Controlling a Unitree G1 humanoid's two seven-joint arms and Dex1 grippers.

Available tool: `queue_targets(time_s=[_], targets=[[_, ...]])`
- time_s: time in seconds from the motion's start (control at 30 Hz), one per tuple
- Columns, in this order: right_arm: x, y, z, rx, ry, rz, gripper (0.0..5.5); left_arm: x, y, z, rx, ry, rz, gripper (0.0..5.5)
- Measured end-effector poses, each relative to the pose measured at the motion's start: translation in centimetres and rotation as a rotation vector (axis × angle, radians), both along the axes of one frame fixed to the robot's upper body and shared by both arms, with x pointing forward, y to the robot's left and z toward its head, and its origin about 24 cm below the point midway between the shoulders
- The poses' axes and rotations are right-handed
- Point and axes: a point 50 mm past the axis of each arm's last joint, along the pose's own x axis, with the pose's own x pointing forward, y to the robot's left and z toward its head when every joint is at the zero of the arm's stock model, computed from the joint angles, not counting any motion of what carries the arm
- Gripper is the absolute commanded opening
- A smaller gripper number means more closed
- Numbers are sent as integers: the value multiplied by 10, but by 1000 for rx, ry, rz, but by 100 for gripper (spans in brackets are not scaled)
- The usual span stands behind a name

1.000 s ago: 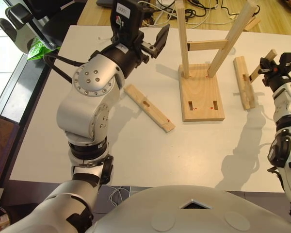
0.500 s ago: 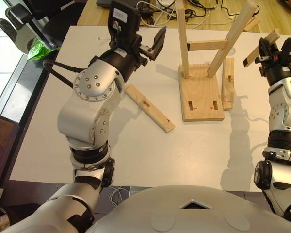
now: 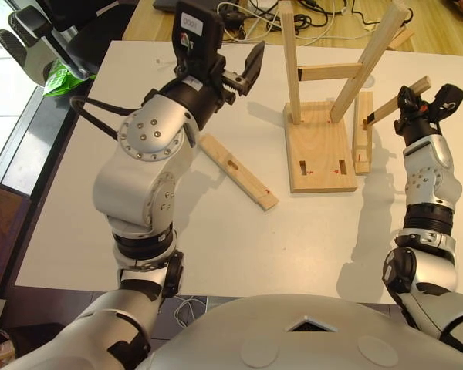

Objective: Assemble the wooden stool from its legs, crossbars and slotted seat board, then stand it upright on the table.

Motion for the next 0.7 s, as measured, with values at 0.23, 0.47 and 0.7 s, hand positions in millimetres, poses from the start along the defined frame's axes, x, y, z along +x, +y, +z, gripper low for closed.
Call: queue_targets(time_s=[0.23,0.47,0.7], targets=[[-1,0,-10,27,23,-16,39,0,0,0,0,2,-1,369],[1,8,-8,-182,16,9,39,1,0,0,-2,-3,-2,369],[-18,0,-6,-365,56,41,39,0,0,1,-3,-11,5,369]])
